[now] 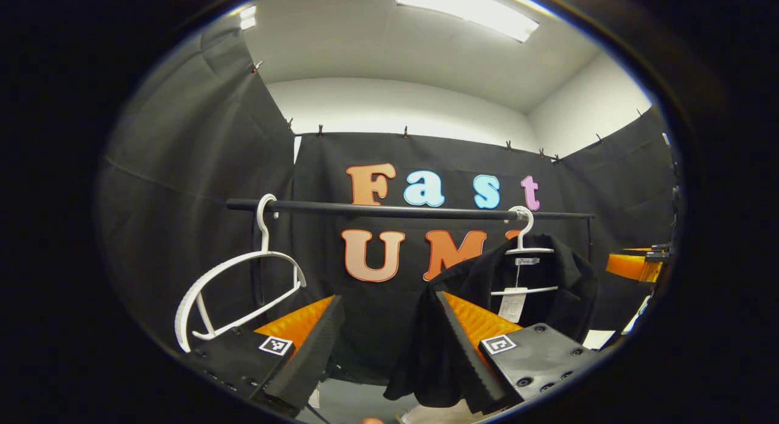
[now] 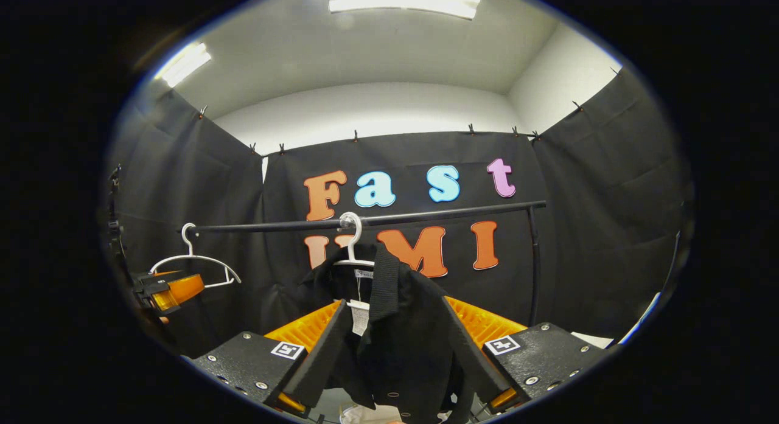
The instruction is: Grasp the clothes on the hanger with both hands and then place them into the laundry hamper below.
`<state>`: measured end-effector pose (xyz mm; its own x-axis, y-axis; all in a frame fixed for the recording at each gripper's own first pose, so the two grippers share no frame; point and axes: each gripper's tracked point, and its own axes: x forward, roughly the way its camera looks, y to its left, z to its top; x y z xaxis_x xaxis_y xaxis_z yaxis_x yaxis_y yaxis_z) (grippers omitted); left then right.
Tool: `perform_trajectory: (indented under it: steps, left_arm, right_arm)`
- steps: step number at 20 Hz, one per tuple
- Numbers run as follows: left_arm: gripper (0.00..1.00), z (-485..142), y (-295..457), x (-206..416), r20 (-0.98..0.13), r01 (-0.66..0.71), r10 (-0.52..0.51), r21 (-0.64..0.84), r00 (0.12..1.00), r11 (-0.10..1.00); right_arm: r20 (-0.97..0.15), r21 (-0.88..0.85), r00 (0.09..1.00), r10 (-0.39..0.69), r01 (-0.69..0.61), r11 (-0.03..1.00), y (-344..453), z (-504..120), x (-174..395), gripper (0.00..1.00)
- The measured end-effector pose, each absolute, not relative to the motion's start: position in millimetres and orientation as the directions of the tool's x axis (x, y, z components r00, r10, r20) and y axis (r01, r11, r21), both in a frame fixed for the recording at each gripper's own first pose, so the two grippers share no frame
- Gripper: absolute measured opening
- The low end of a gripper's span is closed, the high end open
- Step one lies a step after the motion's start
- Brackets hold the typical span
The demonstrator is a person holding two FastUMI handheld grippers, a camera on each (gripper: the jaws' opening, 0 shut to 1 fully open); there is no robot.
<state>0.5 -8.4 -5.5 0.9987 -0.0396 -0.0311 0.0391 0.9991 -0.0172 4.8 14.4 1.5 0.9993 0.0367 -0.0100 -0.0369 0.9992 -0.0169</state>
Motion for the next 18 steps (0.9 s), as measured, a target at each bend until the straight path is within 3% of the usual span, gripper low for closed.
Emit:
perform_trajectory:
  steps: [7, 18]
  left_arm:
    - [0.97, -8, 3, -1, -0.033, 0.019, -0.019, -0.008, 0.999, 1.0]
    - [0.96, -16, 4, -2, -0.043, 0.005, -0.005, 0.0, 0.999, 1.0]
  right_arm:
    - [-0.024, -0.035, 0.999, 0.043, -0.044, 0.998, 18, -11, 3, 0.92]
    - [-0.089, -0.086, 0.995, 0.049, -0.057, 0.995, 45, -83, 37, 0.92]
